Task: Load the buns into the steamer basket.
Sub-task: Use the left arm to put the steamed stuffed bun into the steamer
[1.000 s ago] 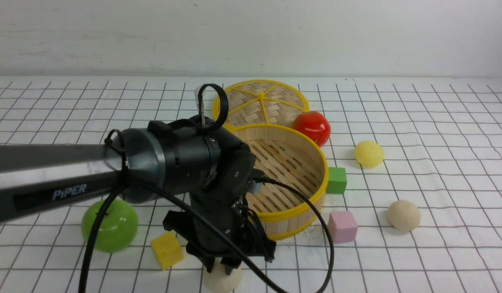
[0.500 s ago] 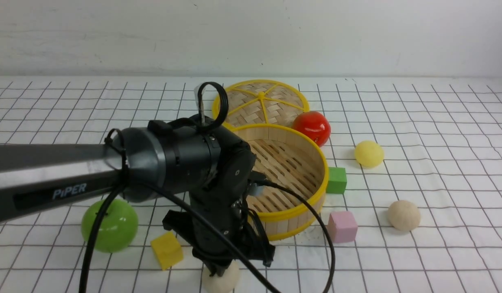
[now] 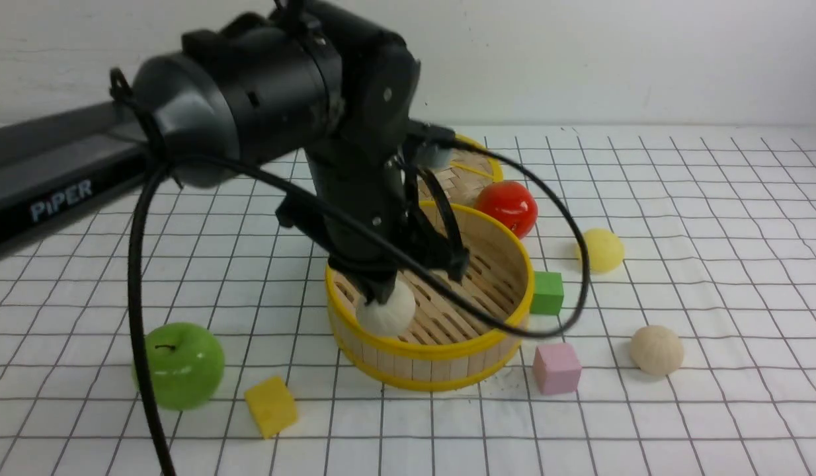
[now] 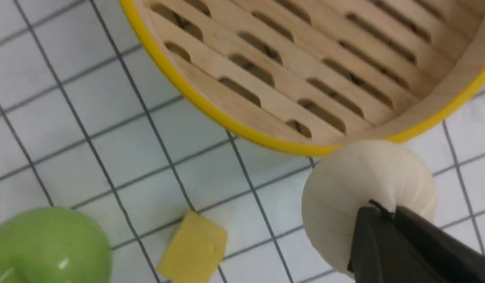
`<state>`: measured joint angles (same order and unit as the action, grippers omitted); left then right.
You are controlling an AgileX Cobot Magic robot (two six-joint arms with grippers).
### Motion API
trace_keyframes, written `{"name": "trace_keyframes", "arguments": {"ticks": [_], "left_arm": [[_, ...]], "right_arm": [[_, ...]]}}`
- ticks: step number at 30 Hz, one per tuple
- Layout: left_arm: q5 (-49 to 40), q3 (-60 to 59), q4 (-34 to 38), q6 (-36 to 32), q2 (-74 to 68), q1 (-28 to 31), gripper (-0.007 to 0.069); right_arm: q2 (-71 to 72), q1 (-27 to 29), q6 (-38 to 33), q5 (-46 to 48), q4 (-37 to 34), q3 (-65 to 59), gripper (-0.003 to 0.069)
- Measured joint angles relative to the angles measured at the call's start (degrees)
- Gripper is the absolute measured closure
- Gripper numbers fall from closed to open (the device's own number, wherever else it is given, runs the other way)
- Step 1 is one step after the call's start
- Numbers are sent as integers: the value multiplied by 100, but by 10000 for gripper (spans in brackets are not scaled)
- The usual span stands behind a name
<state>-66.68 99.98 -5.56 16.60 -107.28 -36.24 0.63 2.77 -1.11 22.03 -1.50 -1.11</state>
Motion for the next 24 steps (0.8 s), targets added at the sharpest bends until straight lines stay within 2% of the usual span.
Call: {"name": "trace_keyframes", "arguments": {"ticks": [5,11,15,19,23,24], "left_arm": [[779,223,331,0,-392,538,638],[1139,223,556,0,-996,668,634],[1157,223,598,86,-1347,668,597],[1164,223,591,377,-1402,668,521],[1033,261,556,445,-1325,668,370],[1014,276,556,445,-1308,668,356]], "right_arm": [[0,0,0,0,5,0,420],[0,0,0,0,5,0,420],[0,0,0,0,5,0,420],[0,0,0,0,5,0,420],[0,0,0,0,5,0,420],[0,0,0,0,5,0,420]]}}
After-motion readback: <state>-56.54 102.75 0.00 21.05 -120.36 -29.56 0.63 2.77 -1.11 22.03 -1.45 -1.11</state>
